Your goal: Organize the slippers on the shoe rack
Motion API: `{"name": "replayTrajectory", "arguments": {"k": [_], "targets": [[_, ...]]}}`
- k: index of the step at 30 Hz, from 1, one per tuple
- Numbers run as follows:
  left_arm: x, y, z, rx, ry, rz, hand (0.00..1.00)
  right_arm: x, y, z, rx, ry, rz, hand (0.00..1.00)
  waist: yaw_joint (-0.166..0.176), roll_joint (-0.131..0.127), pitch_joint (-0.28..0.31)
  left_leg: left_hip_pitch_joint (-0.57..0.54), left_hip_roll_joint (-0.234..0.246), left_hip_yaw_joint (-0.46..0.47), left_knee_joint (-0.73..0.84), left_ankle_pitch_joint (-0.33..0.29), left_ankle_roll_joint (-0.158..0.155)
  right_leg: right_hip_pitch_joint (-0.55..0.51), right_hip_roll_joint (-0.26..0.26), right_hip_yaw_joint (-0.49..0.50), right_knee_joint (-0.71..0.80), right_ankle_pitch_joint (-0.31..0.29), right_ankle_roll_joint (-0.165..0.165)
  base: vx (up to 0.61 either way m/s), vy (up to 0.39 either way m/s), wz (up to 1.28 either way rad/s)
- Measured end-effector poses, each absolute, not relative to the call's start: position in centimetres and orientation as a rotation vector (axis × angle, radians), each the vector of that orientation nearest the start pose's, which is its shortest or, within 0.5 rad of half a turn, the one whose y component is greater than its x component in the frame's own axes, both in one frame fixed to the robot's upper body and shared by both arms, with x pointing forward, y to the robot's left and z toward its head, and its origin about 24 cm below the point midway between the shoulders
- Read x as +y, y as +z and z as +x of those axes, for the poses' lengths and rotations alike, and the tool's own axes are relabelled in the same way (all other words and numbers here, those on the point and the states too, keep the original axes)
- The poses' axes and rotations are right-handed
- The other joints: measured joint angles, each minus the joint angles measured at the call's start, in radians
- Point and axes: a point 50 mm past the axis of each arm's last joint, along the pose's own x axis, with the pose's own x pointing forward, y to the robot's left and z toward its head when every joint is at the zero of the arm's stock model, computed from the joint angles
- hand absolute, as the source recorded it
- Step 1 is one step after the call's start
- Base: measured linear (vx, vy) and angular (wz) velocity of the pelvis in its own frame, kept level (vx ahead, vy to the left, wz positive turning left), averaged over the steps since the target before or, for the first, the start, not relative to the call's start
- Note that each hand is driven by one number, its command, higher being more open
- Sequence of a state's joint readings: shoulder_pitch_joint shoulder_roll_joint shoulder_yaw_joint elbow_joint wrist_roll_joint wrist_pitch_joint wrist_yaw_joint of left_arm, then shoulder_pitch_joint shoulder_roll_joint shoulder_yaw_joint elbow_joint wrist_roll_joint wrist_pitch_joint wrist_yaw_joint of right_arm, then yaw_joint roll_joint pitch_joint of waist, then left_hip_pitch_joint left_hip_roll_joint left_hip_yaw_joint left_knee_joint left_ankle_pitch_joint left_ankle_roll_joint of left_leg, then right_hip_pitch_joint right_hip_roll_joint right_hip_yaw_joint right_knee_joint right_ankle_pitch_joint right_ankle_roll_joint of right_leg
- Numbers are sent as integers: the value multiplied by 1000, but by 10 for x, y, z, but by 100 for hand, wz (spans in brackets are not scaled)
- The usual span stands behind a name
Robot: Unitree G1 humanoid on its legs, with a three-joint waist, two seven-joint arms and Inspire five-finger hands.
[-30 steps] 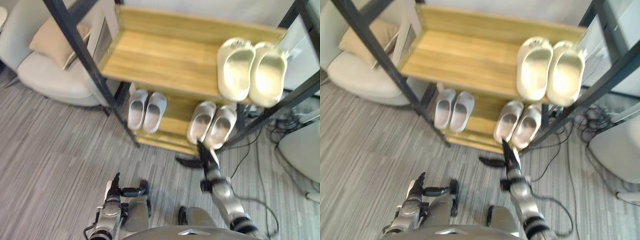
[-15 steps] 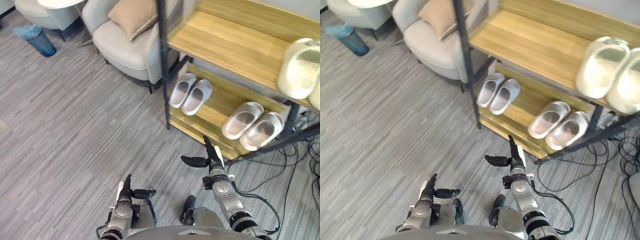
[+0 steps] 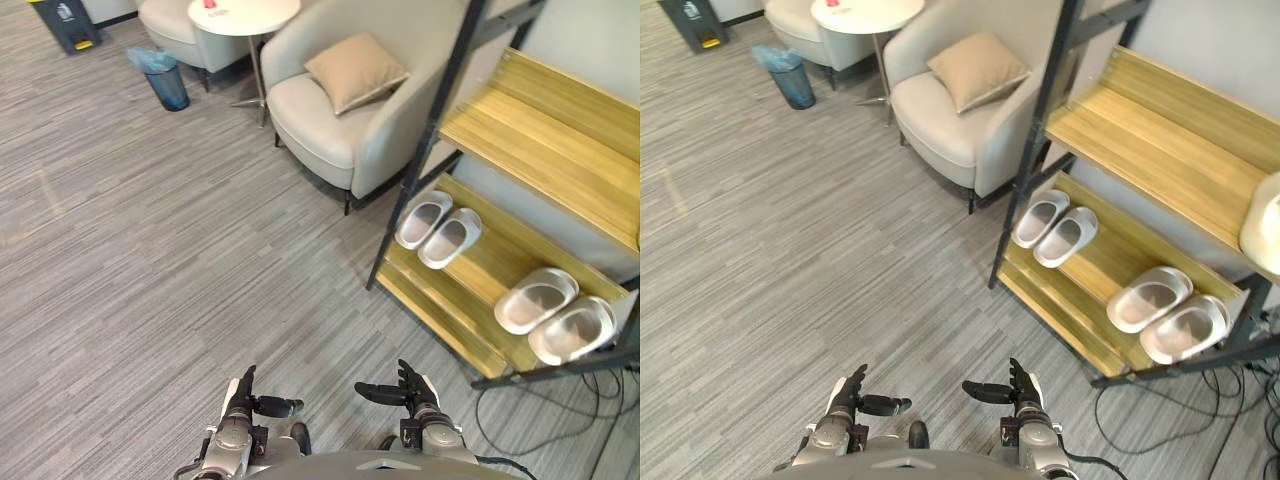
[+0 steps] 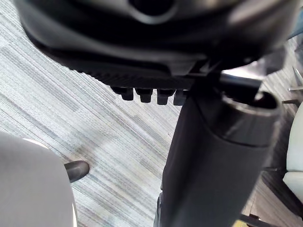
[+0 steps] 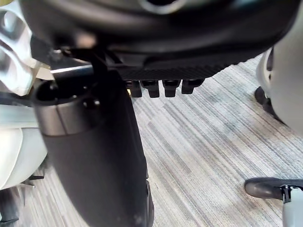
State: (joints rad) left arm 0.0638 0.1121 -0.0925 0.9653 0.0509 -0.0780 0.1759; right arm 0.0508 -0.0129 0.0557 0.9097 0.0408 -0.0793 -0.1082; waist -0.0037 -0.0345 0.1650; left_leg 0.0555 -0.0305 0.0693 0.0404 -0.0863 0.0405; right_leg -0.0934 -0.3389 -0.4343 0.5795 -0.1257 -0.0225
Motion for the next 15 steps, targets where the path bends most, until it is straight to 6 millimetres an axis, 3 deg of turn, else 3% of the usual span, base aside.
{"name": "replayTrajectory", "arguments": {"k": [1, 2, 4, 6, 7, 8, 9, 10, 11, 12, 13, 14, 15], "targets": [[190, -146, 129, 928, 119, 269, 100, -151, -141, 144, 869, -80, -40, 100, -5, 5, 3, -2, 25, -54, 18, -8, 7, -22, 79, 95, -17, -79, 28, 150, -64, 104], [190, -146, 129, 928, 119, 269, 100, -151, -141, 144, 869, -80, -40, 100, -5, 5, 3, -3, 26, -56, 19, -9, 7, -24, 83, 98, -18, -81, 29, 153, -119, 84], [188, -146, 130, 929, 117, 266, 100, -150, -138, 152, 849, -64, -38, 100, -7, 21, 13, 2, 67, -129, 23, -28, -7, -108, 218, 199, -49, -108, 32, 147, -122, 81], [186, -148, 129, 937, 112, 261, 100, -150, -136, 157, 836, -62, -42, 100, -15, 20, 18, 15, 79, -188, 25, -48, -22, -175, 282, 282, -105, -100, 44, 229, -204, 100], [186, -147, 129, 938, 106, 261, 100, -151, -136, 157, 834, -64, -44, 100, -20, 11, 23, 34, 74, -228, 33, -64, -41, -187, 299, 346, -171, -71, 61, 337, -334, 136], [190, -148, 127, 943, 110, 268, 100, -152, -136, 155, 836, -63, -46, 100, -29, -5, 20, 35, 54, -280, 65, -103, -64, -174, 291, 379, -212, 26, 45, 291, -290, 122], [189, -149, 126, 949, 114, 262, 100, -155, -136, 156, 837, -66, -55, 100, -31, 0, 21, 36, 59, -299, 83, -120, -78, -163, 298, 360, -199, 12, 26, 337, -272, 100], [183, -149, 127, 946, 124, 234, 100, -161, -135, 158, 827, -73, -71, 100, -21, 35, 11, 24, 82, -315, 108, -132, -91, -152, 307, 321, -198, -15, 15, 382, -246, 94], [175, -150, 127, 944, 127, 204, 100, -168, -133, 161, 819, -82, -87, 100, -25, 63, 10, -1, 105, -324, 135, -140, -133, -131, 313, 263, -206, -38, 0, 447, -291, 97], [173, -150, 127, 942, 129, 197, 100, -168, -134, 161, 821, -83, -89, 100, -28, 69, 13, -13, 112, -321, 160, -139, -160, -114, 315, 246, -219, -40, -4, 365, -233, 115], [173, -148, 132, 926, 135, 180, 100, -167, -134, 161, 830, -80, -87, 100, -28, 66, 25, -57, 116, -298, 259, -135, -226, -69, 315, 221, -257, -40, -6, 274, -178, 79], [174, -146, 135, 917, 141, 174, 100, -165, -135, 161, 834, -77, -84, 100, -27, 61, 29, -78, 117, -280, 311, -132, -250, -46, 315, 214, -279, -41, -7, 336, -224, 99], [177, -143, 141, 891, 168, 159, 100, -159, -137, 157, 846, -65, -74, 100, -22, 46, 40, -153, 146, -160, 501, -138, -258, 39, 320, 180, -343, -44, -13, 299, -204, 74]]}}
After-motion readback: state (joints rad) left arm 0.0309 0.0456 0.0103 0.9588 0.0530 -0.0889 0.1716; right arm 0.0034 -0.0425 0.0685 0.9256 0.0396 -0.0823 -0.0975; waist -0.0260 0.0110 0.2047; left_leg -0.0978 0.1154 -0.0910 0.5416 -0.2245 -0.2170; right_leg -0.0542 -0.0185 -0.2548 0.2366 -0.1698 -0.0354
